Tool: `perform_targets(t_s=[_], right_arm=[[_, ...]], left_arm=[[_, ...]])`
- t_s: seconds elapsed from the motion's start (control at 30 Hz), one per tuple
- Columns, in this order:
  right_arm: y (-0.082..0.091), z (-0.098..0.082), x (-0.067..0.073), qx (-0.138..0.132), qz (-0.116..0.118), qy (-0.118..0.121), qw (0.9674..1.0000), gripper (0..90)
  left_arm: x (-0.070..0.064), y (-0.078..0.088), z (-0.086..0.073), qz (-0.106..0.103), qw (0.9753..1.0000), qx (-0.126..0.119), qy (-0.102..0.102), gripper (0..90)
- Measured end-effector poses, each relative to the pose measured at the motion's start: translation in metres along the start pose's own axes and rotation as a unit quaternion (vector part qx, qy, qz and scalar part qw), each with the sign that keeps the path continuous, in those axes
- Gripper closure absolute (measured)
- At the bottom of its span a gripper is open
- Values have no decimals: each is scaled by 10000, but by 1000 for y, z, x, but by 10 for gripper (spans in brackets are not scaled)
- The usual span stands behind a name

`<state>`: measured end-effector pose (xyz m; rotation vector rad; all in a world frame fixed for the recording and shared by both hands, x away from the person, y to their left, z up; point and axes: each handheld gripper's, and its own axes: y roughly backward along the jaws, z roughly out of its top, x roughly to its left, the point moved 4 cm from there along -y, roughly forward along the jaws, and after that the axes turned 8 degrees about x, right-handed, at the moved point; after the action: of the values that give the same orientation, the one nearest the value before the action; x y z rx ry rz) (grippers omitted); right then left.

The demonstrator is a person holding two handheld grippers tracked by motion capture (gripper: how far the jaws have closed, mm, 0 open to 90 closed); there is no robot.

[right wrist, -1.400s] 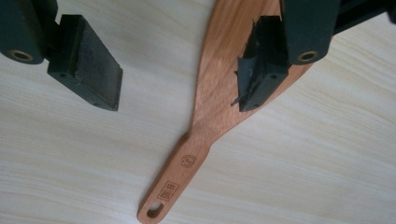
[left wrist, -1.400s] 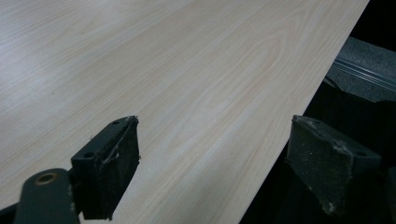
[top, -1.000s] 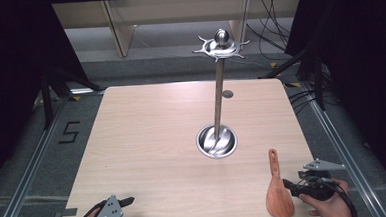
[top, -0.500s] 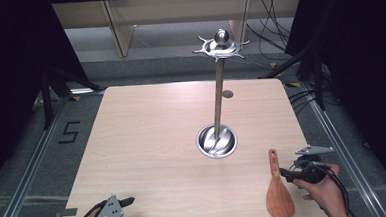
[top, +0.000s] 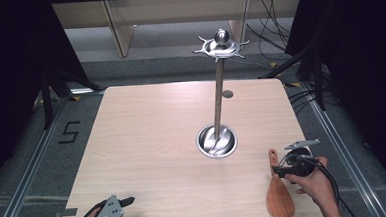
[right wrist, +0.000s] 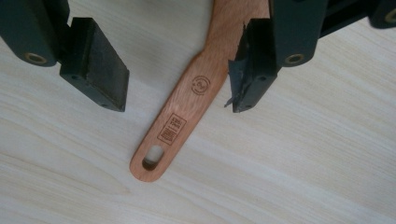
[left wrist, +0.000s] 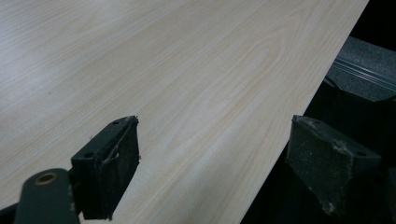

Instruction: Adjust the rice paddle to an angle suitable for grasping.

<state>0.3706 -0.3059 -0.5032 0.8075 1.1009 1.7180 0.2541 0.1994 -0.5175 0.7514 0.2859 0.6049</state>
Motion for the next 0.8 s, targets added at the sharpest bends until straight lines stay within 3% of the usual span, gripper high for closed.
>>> perform_targets(t_s=[0.07, 0.2, 0.3, 0.4, 0.43, 0.47, 0.5, 0.57, 0.63, 0.67, 0.7, 0.8], right_arm=[[-3, 4, 0, 63, 24, 94, 9999, 392], [-6, 8, 2, 139, 69, 45, 9999, 415], [-11, 13, -2, 179, -115, 247, 9995, 427], [-13, 12, -1, 321, -21, 133, 9994, 433], [-13, 12, -2, 334, -31, 162, 9993, 436], [-14, 12, -1, 359, -16, 67, 9993, 439], [-18, 13, -4, 237, -64, 322, 9992, 442], [-17, 12, -2, 398, -4, 198, 9990, 446], [-18, 13, 0, 372, 63, 43, 9993, 453], [-18, 14, -4, 347, 34, 273, 9990, 455], [-17, 14, 0, 445, 89, 32, 9990, 460], [-21, 18, -1, 371, 33, 287, 9989, 474]], left_arm=[[0, 0, 0, 3, 10000, 4, -5, 163], [0, 0, 0, -2, 10000, -5, 0, 163], [0, 0, 0, -4, 10000, -14, -23, 163], [0, 1, 0, -9, 10000, -22, -21, 163], [-1, 0, 0, -40, 9999, -81, 77, 163], [1, 0, 0, 2, 10000, -7, 7, 163], [0, 0, 0, -2, 10000, -8, 9, 163], [0, 0, 0, -3, 10000, 1, -4, 163], [0, 0, 0, -3, 10000, 3, -16, 163], [1, 0, 0, 0, 10000, -3, -40, 163], [0, 0, 0, -1, 10000, -1, 8, 163], [1, 0, 0, -3, 10000, -8, 17, 163]])
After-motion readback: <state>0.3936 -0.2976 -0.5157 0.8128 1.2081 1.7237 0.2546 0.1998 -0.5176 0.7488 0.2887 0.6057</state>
